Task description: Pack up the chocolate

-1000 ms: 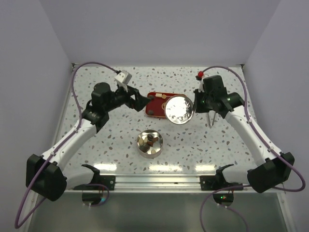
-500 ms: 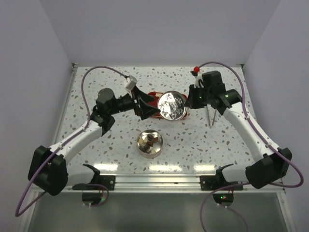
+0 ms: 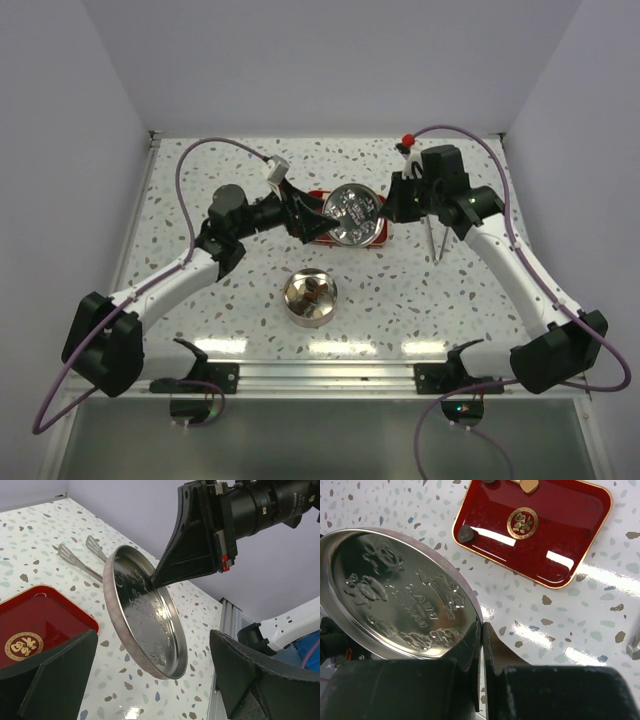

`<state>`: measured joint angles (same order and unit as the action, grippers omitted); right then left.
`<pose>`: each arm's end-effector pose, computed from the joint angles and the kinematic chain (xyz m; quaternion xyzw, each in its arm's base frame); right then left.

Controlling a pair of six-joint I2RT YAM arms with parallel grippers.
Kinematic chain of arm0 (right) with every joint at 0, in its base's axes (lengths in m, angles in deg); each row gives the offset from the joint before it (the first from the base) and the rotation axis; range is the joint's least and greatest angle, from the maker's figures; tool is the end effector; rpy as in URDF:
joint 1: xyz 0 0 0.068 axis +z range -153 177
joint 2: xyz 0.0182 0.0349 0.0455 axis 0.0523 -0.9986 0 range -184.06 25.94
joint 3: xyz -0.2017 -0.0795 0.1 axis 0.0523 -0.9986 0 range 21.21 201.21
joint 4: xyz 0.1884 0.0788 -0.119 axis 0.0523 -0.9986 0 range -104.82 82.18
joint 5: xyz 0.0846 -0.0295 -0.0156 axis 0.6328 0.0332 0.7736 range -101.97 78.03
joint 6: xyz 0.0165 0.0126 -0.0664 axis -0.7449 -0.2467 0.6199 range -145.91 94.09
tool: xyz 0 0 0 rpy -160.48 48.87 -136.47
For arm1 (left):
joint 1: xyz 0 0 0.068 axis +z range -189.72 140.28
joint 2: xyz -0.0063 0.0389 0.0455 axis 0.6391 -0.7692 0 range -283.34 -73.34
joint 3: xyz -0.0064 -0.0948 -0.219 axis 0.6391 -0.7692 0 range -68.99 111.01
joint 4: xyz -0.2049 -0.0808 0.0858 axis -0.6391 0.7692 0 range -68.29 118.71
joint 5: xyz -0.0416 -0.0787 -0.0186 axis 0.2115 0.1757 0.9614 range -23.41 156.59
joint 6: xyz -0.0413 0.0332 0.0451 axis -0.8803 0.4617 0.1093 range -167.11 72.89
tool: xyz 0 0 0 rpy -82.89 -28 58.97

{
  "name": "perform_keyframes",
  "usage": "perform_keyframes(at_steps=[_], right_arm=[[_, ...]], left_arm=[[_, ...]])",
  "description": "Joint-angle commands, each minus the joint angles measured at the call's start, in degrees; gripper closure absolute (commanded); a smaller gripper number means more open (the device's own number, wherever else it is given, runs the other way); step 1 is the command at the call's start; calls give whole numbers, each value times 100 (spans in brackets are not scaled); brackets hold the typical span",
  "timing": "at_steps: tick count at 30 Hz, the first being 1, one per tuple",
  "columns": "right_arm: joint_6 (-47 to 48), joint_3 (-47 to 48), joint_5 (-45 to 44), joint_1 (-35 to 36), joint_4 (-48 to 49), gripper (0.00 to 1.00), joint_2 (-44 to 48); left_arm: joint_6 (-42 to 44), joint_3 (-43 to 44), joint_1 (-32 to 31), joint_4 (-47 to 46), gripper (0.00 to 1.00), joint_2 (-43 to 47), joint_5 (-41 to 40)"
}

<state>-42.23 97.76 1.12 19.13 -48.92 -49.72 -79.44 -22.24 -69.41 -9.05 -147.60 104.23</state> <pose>0.2537 0.1170 0.3150 -0.0936 0.8976 0.2354 0.3609 0.2414 -0.1775 0.2927 0.2195 0.6553 -0.5443 0.4755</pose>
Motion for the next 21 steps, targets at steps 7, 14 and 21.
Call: perform_keyframes(at_steps=[7, 14, 21], right_arm=[[-153, 9, 326, 19, 427, 100, 236], [-118, 0, 485, 28, 463, 100, 209], [-21, -26, 546, 20, 445, 91, 201]], left_arm=[[-10, 186, -291, -149, 0, -291, -249], [-53, 274, -432, -176, 15, -458, -232], [-36, 327, -458, -114, 48, -598, -284]])
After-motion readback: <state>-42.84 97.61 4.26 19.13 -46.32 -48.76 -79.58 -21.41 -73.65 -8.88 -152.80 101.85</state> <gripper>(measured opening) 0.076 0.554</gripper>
